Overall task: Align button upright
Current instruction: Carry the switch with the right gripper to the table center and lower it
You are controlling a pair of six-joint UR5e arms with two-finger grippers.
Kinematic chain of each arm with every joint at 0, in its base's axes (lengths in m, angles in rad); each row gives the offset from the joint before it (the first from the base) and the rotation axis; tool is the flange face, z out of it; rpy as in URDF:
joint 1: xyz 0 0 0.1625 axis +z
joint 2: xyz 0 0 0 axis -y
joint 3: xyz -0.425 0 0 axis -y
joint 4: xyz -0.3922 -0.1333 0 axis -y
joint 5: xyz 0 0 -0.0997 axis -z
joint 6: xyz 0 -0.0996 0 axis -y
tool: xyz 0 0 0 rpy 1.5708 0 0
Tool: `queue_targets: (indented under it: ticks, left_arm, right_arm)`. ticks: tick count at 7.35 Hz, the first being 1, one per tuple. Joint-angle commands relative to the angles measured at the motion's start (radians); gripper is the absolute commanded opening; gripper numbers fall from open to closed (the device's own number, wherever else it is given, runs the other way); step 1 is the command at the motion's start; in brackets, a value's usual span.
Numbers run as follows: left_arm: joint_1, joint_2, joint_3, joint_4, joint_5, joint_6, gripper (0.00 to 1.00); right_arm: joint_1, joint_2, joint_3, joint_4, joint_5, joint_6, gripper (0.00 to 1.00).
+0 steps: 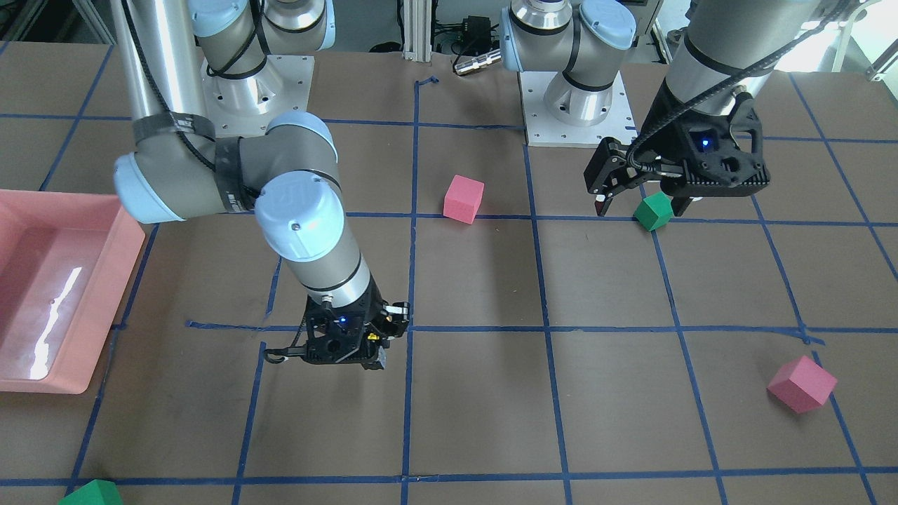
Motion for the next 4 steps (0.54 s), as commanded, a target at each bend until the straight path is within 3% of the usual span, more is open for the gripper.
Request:
queue_targets:
  ticks: [1, 4]
  left_arm:
    - [0.000, 0.000, 0.001, 0.000, 0.000, 0.000, 1.00]
    - [0.000, 0.002, 0.001, 0.002, 0.000, 0.002, 1.00]
  right_arm:
    - [0.079, 0.068, 0.002, -0.103, -0.007, 0.037, 0.06]
    - [0.081, 0.082, 0.011, -0.107, -0.010, 0.036, 0.17]
